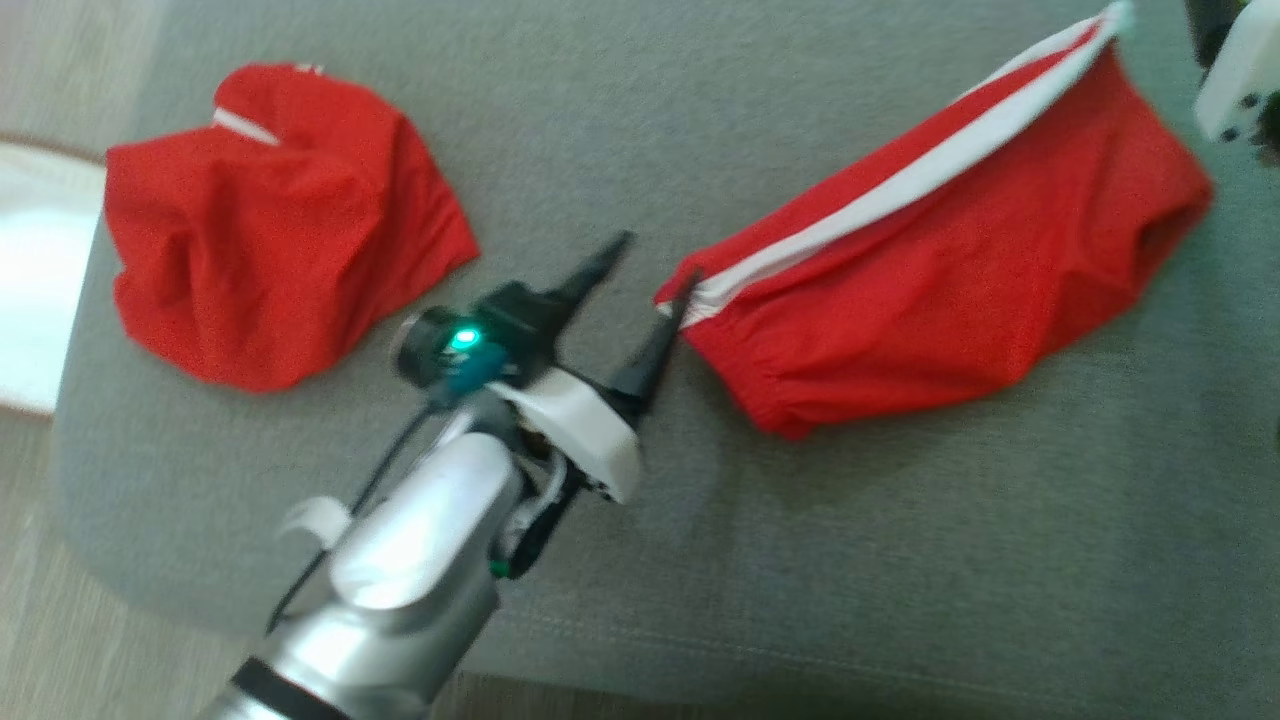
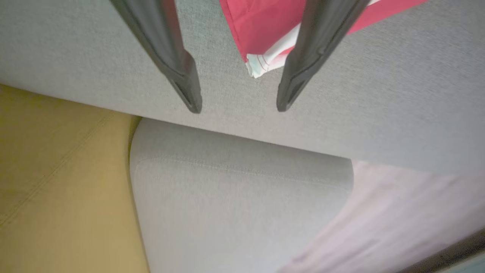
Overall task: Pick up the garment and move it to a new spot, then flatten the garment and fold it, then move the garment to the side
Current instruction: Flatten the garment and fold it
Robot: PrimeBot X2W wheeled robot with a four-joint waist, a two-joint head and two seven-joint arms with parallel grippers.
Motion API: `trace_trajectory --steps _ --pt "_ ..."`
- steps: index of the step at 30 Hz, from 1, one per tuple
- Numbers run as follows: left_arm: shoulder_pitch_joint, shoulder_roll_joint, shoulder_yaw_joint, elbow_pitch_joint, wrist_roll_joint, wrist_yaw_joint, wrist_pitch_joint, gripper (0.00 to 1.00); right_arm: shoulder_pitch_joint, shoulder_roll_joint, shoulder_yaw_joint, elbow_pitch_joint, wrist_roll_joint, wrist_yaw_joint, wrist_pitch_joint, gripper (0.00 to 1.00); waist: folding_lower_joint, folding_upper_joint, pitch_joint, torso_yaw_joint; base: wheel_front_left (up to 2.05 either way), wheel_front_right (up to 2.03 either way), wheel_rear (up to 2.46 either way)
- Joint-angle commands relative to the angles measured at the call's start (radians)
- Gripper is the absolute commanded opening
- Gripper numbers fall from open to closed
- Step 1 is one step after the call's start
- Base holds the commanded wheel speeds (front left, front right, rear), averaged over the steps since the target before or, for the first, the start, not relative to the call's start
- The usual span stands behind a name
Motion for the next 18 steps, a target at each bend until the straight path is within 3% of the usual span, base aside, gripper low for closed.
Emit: trace_trajectory --steps 1,4,8,18 --pt "0.000 0.030 0.056 -0.037 -0.014 0.015 -0.016 1.00 0.025 0.015 0.019 -0.053 0.024 0.007 -0.058 1.00 -0.0001 0.0000 -0.049 -0.046 0.00 0.00 0.00" --pt "0.029 0.040 0.114 -0.058 -0.036 0.051 -0.018 1.00 0.082 -0.005 0.095 -0.113 0.014 0.007 -0.192 1.00 -0.0001 0.0000 -0.093 -0.079 0.00 0.00 0.00" --pt "0.081 0.035 0.213 -0.134 -0.053 0.093 -0.020 1.00 0.170 0.018 0.074 -0.162 0.025 0.007 -0.344 1.00 -0.0001 0.0000 -0.141 -0.114 0.00 0.00 0.00" --pt "0.264 0.010 0.394 -0.276 0.007 0.134 -0.020 1.00 0.469 0.163 0.001 -0.315 -0.064 0.007 -0.567 1.00 -0.0001 0.0000 -0.255 -0.185 0.00 0.00 0.00"
